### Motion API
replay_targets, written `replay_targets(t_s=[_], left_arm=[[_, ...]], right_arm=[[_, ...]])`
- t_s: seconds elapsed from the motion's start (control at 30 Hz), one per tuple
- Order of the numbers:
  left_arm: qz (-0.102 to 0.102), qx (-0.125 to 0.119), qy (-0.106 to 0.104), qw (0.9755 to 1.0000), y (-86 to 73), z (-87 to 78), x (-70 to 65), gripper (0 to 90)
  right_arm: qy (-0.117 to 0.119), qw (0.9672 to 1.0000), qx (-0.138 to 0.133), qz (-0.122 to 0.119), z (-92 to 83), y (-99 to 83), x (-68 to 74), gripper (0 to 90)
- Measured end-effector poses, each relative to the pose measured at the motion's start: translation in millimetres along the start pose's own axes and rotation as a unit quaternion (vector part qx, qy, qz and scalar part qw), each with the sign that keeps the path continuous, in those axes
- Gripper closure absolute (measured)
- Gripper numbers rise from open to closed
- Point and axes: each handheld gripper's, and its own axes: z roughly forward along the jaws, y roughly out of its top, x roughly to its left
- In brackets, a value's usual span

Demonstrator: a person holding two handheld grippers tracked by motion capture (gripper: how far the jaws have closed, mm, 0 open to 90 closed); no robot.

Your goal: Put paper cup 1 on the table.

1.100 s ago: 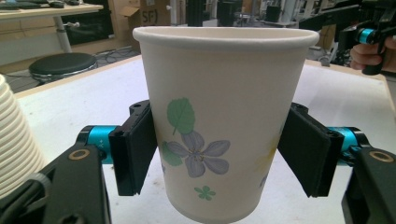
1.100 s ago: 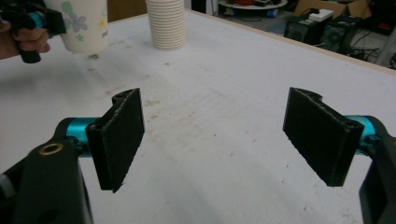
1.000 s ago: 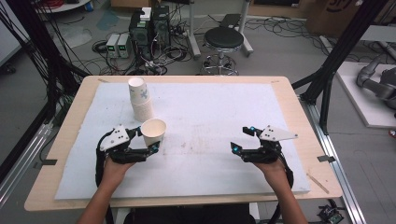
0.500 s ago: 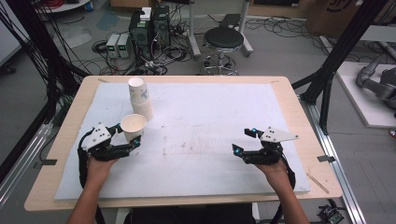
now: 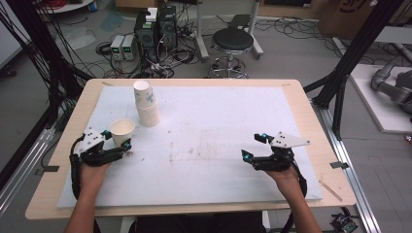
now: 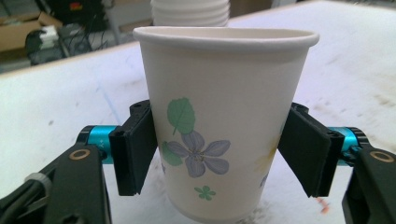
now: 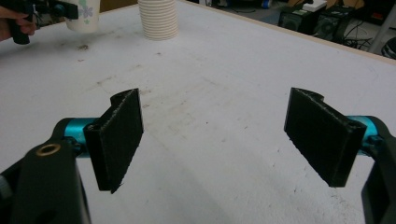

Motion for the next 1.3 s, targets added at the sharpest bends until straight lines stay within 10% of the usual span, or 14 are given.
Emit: replay_targets(t_s=[0.17, 0.83, 1.03, 1.3], left_arm=[[-0.006, 0.044, 0.020, 0.9988, -5.3, 6.4, 4.7, 31.5], [-0.035, 0.089, 0.021, 0.9952, -10.3, -9.0, 4.4, 26.4], [-0.040, 0.059, 0.018, 0.9973, -4.0, -20.8, -1.0, 18.4], [-0.050, -0.020, 0.099, 0.9937, 10.9, -50.9, -3.2, 15.8]], right_arm=[[-0.001, 1.0000, 0.000, 0.000, 0.3, -0.4, 0.2, 20.1], [0.004, 1.0000, 0.006, 0.003, -0.1, -0.2, -0.4, 20.2], [0.001, 1.0000, 0.007, 0.006, -2.6, -0.8, -1.3, 20.1], [-0.005, 0.9999, 0.006, 0.007, -5.7, -2.0, -4.1, 20.2]])
